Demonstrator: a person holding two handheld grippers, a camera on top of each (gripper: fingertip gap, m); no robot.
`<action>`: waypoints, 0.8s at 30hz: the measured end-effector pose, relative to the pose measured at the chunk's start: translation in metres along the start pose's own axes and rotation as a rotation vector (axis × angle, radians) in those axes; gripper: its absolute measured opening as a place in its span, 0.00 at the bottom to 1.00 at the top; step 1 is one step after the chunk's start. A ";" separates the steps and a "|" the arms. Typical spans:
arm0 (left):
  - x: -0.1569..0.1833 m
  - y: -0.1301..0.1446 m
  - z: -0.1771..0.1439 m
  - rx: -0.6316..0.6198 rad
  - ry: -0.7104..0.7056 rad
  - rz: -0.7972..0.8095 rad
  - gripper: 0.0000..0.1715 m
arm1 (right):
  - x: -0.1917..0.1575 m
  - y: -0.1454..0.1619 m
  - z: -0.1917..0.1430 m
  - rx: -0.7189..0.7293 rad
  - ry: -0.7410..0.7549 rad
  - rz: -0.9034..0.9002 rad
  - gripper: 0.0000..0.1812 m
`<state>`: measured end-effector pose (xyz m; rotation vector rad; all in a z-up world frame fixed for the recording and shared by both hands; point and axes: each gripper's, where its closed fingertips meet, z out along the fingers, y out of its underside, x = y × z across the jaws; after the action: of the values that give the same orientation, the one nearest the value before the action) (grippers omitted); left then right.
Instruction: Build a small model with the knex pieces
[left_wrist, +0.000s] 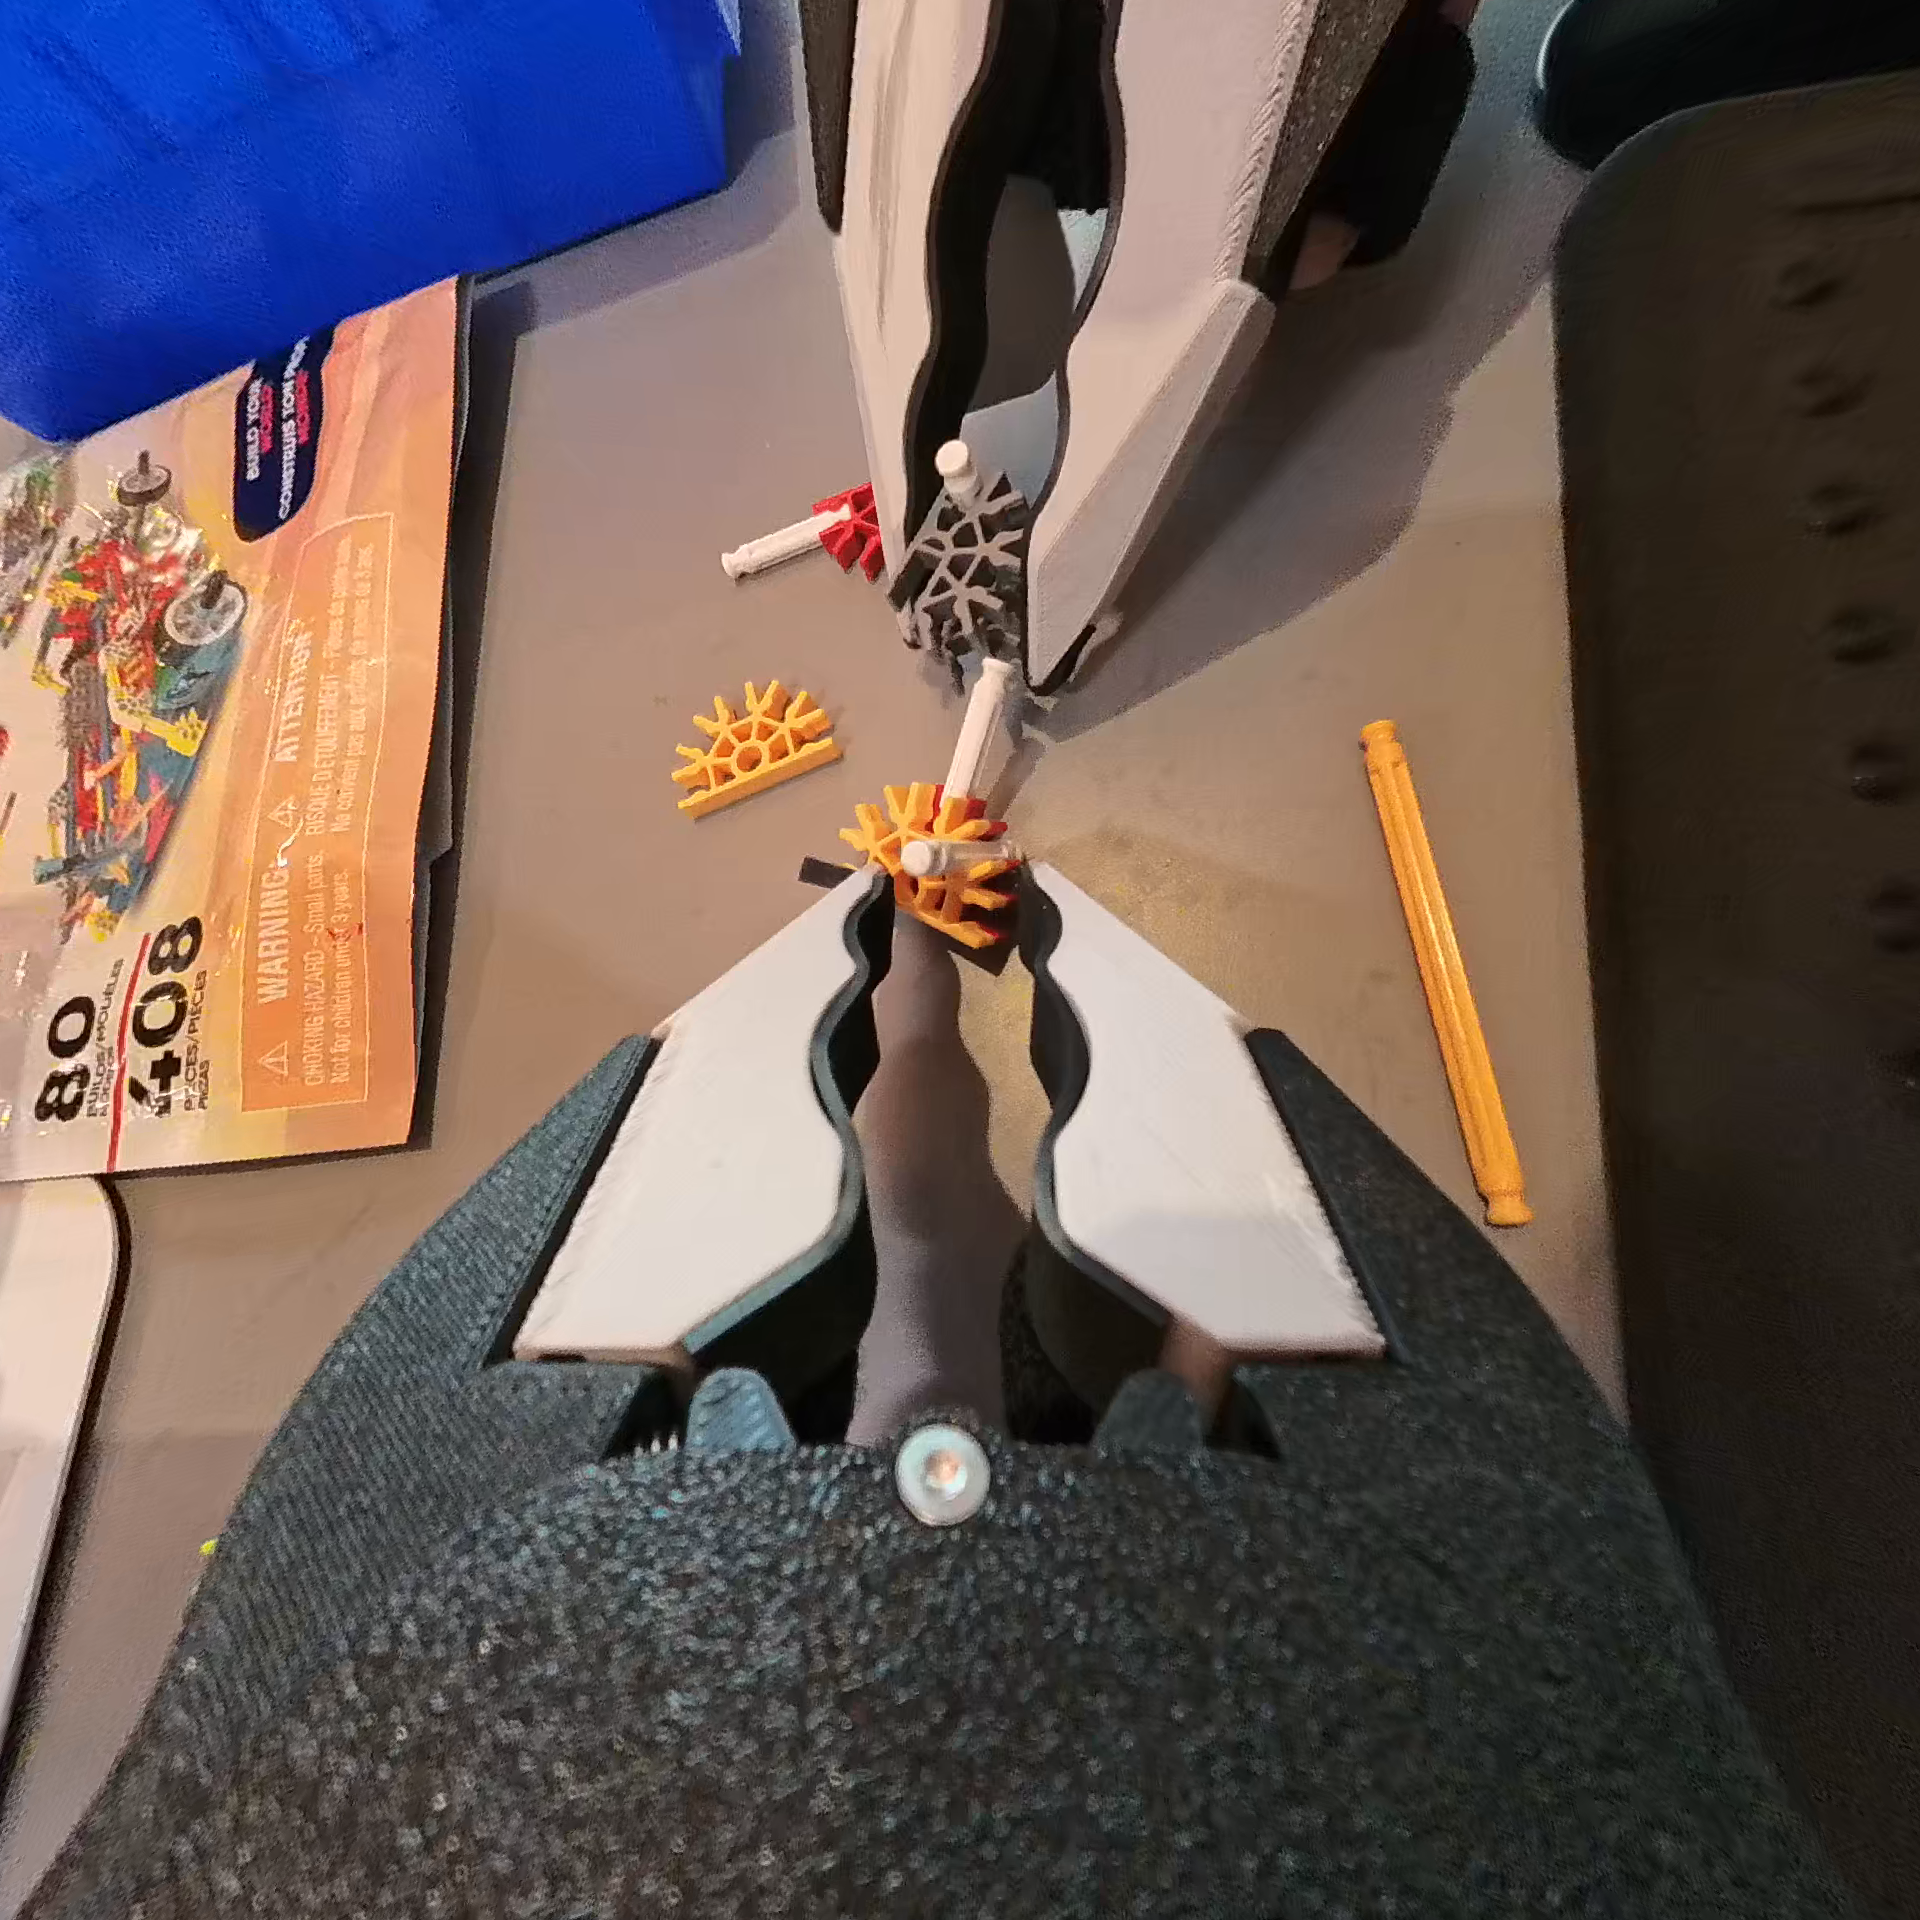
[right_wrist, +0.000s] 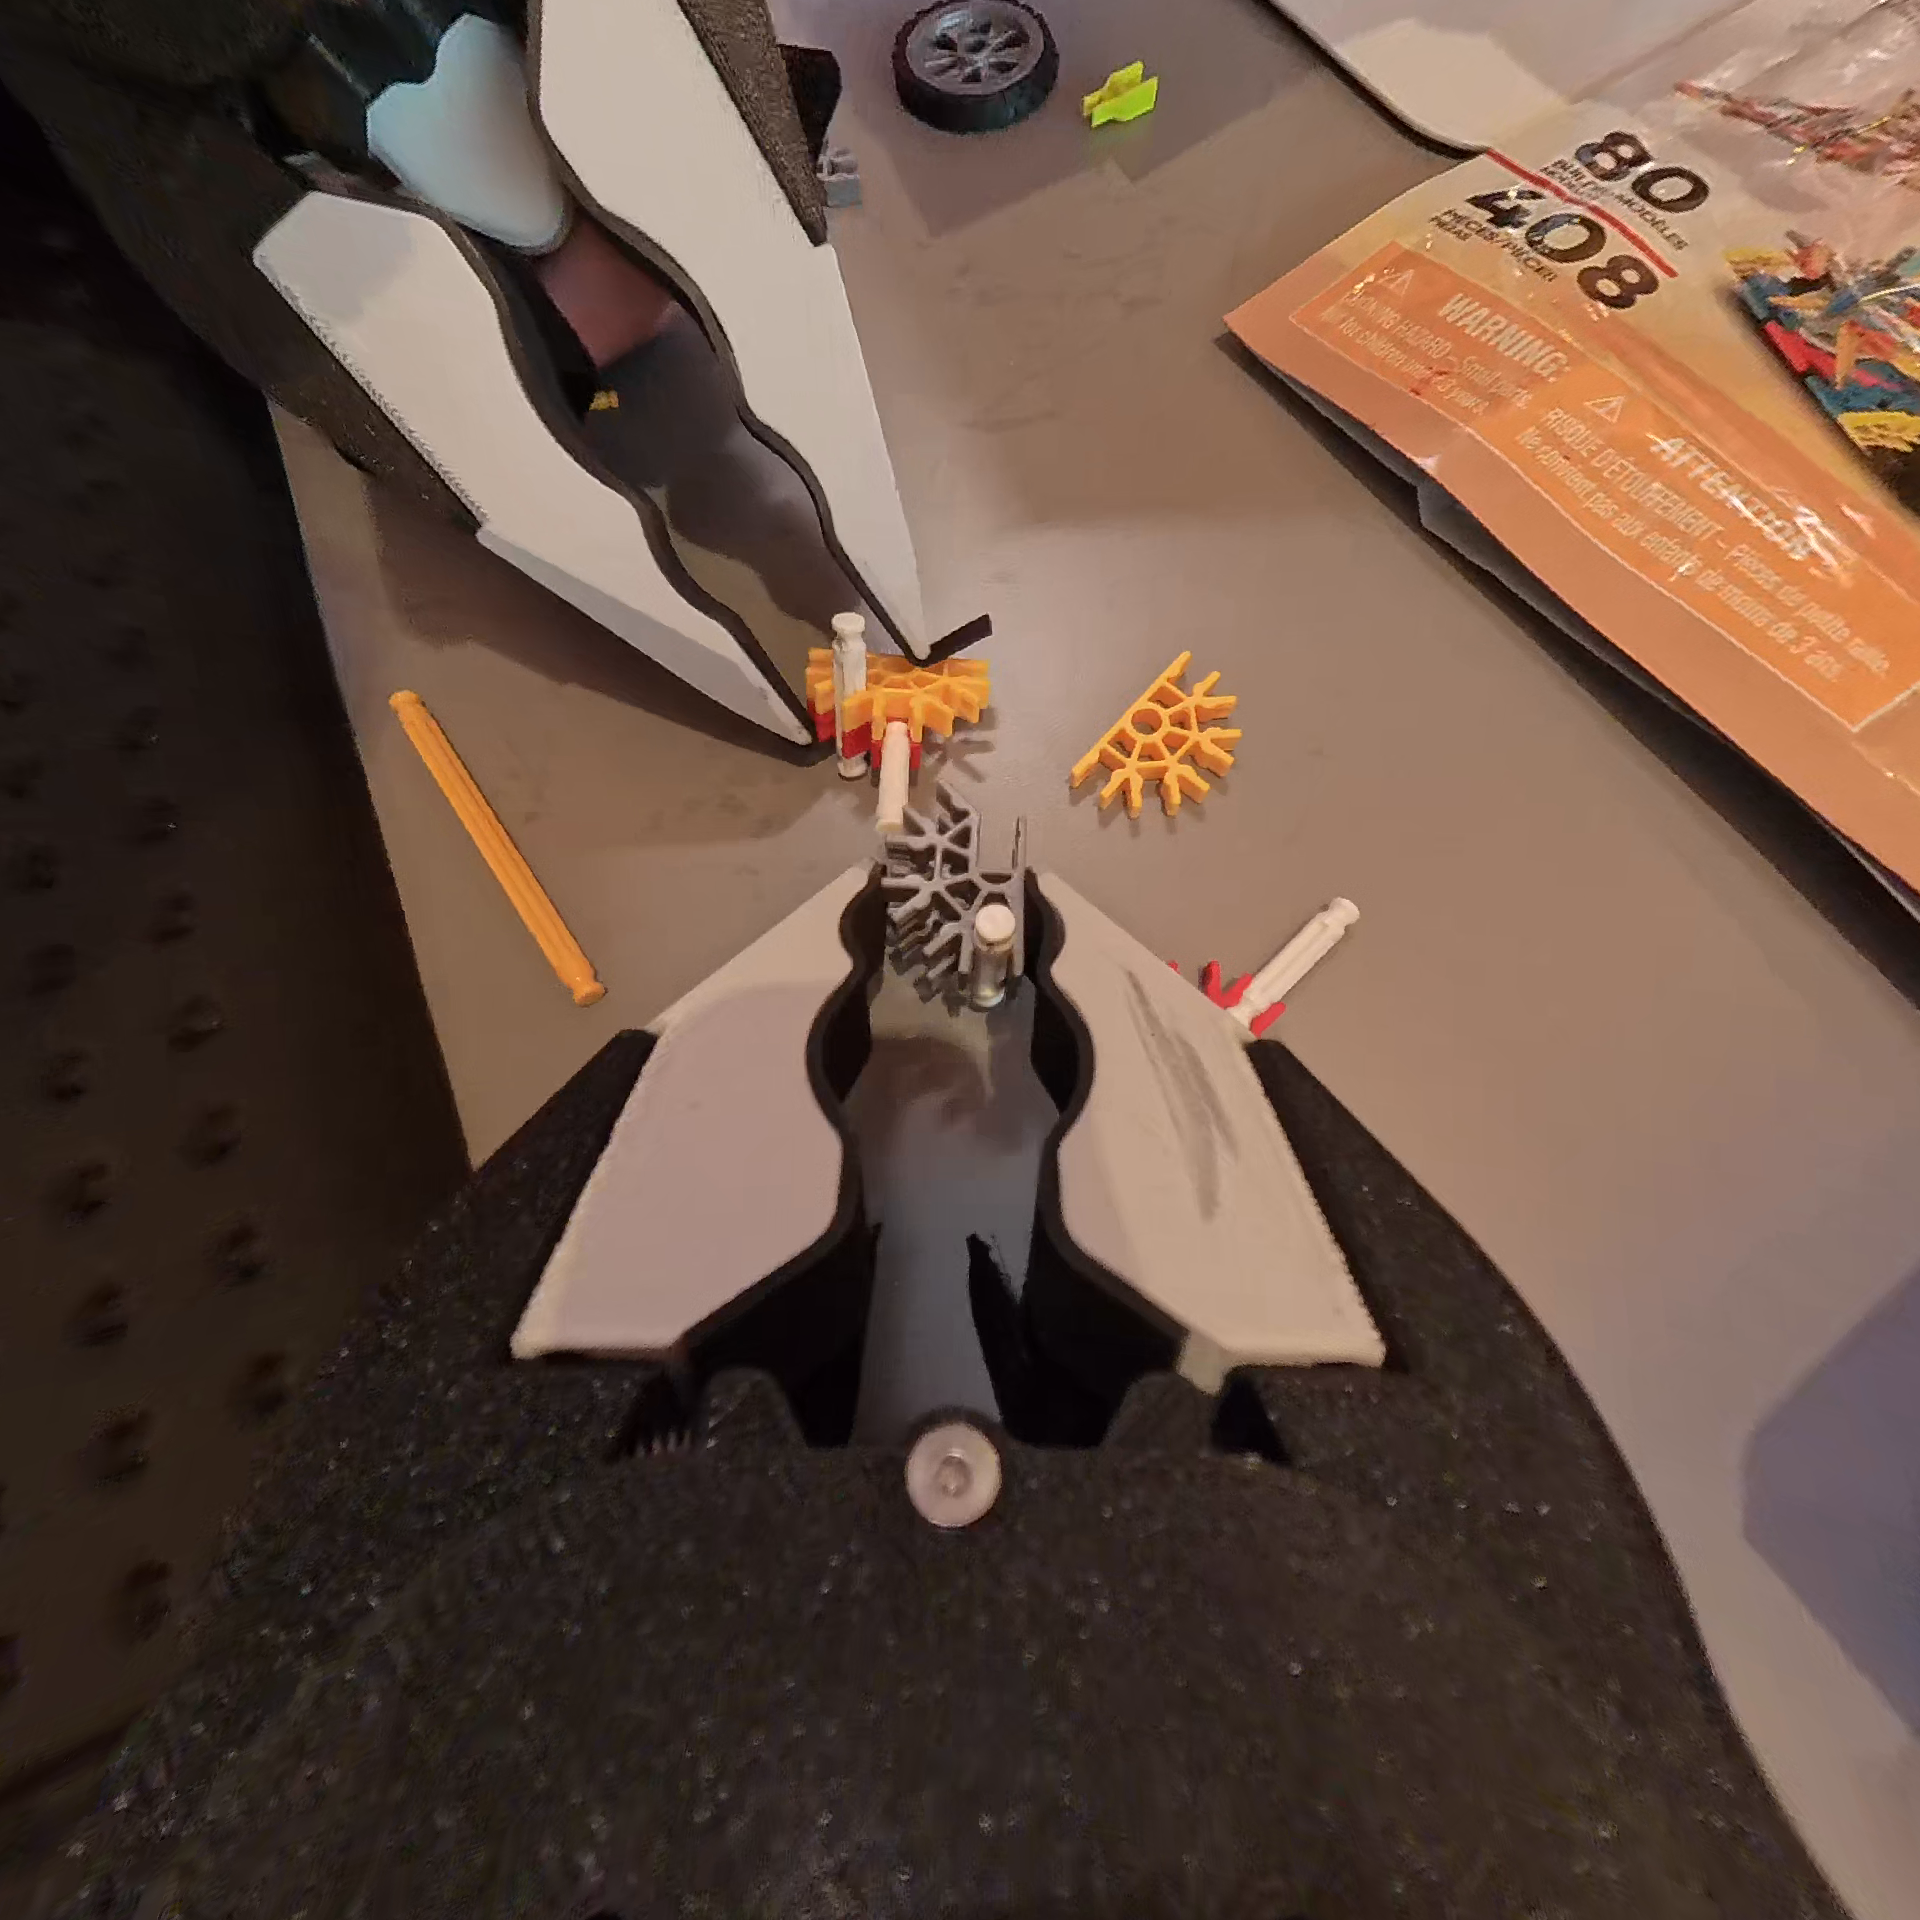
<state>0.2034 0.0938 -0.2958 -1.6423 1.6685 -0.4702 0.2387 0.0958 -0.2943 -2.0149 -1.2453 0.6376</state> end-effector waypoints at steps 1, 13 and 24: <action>0.000 0.000 0.000 -0.003 -0.003 0.004 0.13 | 0.000 0.000 0.000 -0.002 0.010 0.003 0.13; -0.001 -0.001 0.001 -0.036 -0.070 0.015 0.11 | -0.002 -0.004 -0.009 -0.015 0.118 0.004 0.13; 0.003 -0.003 0.000 -0.043 -0.096 -0.005 0.11 | -0.004 0.010 -0.001 -0.045 0.120 0.085 0.13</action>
<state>0.2058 0.0909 -0.2950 -1.6743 1.6144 -0.3541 0.2436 0.0888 -0.3005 -2.1200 -1.1177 0.5240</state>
